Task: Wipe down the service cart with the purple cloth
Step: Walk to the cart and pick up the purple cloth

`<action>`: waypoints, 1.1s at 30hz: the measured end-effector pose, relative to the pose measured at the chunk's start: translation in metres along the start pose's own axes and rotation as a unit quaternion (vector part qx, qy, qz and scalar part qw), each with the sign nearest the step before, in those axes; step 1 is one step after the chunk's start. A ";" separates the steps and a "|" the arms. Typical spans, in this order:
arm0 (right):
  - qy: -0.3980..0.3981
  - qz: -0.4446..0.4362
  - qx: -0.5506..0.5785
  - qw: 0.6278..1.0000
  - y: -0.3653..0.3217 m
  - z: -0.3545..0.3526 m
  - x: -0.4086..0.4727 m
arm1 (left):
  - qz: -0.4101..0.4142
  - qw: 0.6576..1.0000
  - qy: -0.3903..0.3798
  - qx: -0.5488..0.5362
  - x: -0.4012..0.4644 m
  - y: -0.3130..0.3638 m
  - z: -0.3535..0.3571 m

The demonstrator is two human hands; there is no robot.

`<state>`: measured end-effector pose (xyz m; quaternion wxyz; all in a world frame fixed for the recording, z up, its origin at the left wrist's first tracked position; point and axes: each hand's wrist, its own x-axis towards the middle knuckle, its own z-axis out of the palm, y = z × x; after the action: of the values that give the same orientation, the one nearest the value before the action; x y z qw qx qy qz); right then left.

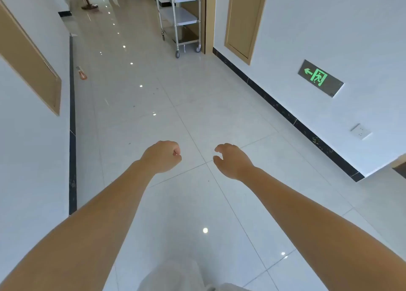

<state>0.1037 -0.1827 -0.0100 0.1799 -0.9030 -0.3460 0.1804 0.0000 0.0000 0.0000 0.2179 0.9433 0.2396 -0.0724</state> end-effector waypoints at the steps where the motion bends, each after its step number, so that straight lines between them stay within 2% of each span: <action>1: -0.005 0.008 0.000 1.000 0.003 -0.002 0.004 | -0.003 1.000 -0.006 -0.002 0.007 0.003 0.000; 11: 0.001 0.025 -0.017 1.000 0.020 -0.015 0.115 | 0.026 1.000 -0.003 -0.014 0.136 -0.001 -0.017; 20: 0.015 0.059 -0.016 0.998 -0.003 -0.055 0.266 | 0.049 0.999 -0.005 -0.023 0.291 -0.032 -0.081; 33: 0.020 0.058 -0.003 0.998 -0.021 -0.082 0.426 | 0.025 0.999 0.001 -0.048 0.434 -0.075 -0.132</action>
<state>0.4251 0.1094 -0.0144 0.1728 -0.9256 -0.2897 0.1717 0.3475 0.3010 -0.0147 0.2642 0.9376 0.2192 -0.0548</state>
